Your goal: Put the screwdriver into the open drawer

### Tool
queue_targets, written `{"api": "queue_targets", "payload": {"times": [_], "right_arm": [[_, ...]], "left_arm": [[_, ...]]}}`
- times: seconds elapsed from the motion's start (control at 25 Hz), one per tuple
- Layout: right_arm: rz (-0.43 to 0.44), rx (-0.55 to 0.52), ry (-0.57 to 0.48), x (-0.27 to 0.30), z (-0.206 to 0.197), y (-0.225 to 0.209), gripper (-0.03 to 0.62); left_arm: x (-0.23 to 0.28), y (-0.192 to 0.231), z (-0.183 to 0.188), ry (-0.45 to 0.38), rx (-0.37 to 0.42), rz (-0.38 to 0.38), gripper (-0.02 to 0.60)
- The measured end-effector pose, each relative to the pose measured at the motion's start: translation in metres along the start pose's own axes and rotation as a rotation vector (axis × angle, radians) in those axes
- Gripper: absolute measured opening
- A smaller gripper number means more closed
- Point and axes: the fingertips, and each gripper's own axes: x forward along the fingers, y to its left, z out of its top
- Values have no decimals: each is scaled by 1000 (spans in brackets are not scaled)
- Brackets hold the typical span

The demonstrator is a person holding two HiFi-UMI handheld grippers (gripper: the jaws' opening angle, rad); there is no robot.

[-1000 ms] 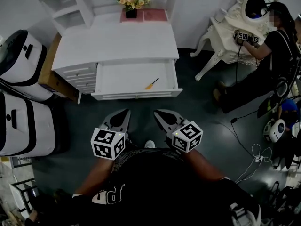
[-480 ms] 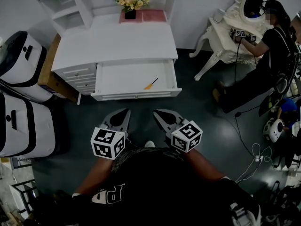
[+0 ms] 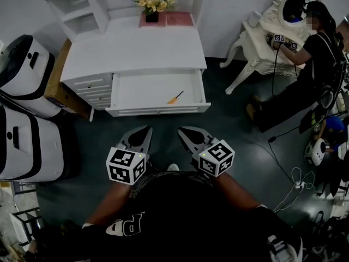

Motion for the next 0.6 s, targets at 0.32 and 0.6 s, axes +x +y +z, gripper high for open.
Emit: {"api": "queue_targets", "payload": {"times": [0.32,0.6], "right_arm": [[5,-3,14,1,-2,0,8],[3,-1,16,3,-4,-1,8]], "left_arm": [[2,-2,-1,8,1,-5,11],[2,0,-2,13,0,-3,11]]}}
